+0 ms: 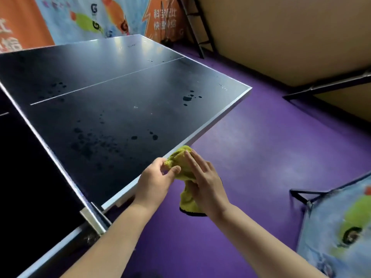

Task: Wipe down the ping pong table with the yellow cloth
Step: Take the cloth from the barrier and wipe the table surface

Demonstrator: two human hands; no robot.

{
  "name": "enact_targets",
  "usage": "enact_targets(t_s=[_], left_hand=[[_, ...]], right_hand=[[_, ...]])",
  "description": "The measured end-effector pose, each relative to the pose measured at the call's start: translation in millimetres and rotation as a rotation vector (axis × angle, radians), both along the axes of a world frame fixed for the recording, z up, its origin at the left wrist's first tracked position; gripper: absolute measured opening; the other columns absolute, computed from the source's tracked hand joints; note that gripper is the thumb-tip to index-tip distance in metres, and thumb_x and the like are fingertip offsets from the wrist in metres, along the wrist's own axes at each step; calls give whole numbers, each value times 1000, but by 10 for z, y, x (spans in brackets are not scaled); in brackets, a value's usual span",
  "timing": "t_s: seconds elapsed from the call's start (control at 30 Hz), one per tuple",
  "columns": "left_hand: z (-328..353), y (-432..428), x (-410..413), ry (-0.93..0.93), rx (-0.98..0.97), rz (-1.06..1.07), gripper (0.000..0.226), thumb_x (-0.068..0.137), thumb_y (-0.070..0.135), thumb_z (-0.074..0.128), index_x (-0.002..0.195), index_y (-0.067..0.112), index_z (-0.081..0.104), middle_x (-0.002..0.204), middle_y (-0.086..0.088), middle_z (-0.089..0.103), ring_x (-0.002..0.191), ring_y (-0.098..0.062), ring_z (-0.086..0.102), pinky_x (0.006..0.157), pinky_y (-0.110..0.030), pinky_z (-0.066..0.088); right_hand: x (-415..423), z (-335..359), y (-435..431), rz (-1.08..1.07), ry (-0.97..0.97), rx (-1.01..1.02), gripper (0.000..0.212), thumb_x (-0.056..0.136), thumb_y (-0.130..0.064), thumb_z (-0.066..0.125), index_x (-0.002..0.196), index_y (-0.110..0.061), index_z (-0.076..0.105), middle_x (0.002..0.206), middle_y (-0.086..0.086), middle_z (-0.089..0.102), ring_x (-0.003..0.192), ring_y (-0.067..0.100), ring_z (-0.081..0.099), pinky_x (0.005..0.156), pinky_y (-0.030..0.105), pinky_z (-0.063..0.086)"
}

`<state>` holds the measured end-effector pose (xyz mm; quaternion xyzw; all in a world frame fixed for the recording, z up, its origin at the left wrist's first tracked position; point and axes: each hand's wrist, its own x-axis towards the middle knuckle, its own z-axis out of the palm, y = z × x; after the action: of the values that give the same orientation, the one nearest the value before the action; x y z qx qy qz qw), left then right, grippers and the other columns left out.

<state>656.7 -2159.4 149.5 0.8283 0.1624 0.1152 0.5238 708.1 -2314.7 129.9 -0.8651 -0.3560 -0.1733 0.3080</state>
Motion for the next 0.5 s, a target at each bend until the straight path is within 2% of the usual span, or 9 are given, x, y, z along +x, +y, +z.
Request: enact_targets(t_s=[0.1,0.17,0.27,0.33,0.4,0.5], left_hand=[[-12,-179,184,11,-33,85,17,81,33,71,87,25,58,76,6,65,71,-13,62,65,-35,52],[-12,-235,323,6,-22,123,16,81,28,72,81,25,56,67,7,61,59,-12,57,56,-35,49],[-41,-246,551,6,97,127,14,82,30,70,81,23,58,67,7,61,62,-10,58,57,-30,49],[-76,-226,722,23,153,117,15,82,32,69,81,23,57,67,8,60,65,-10,57,58,-28,46],[-105,-177,932,61,187,120,15,82,31,68,81,24,55,68,8,58,66,-11,55,59,-27,43],[-98,-65,1280,105,228,129,12,84,32,65,84,26,55,72,8,59,71,-11,55,61,-28,44]], right_hand=[[182,-54,-127,42,90,22,82,76,-6,61,150,-20,30,151,6,39,122,29,49,91,36,50],[313,-131,-148,85,199,5,92,76,-10,66,153,-28,18,155,4,31,132,25,40,98,37,47],[554,-188,-172,151,424,-59,108,79,-24,78,154,-35,0,157,-12,15,144,13,21,110,24,30],[769,-202,-195,165,528,-77,111,79,-27,80,147,-34,-7,151,-22,7,141,-2,12,112,13,18],[1037,-213,-203,130,576,-92,108,81,-26,78,143,-37,-10,148,-26,9,137,-7,13,112,13,20],[1488,-215,-160,68,581,-128,102,85,-26,74,151,-33,-3,153,-10,29,138,7,30,108,19,28]])
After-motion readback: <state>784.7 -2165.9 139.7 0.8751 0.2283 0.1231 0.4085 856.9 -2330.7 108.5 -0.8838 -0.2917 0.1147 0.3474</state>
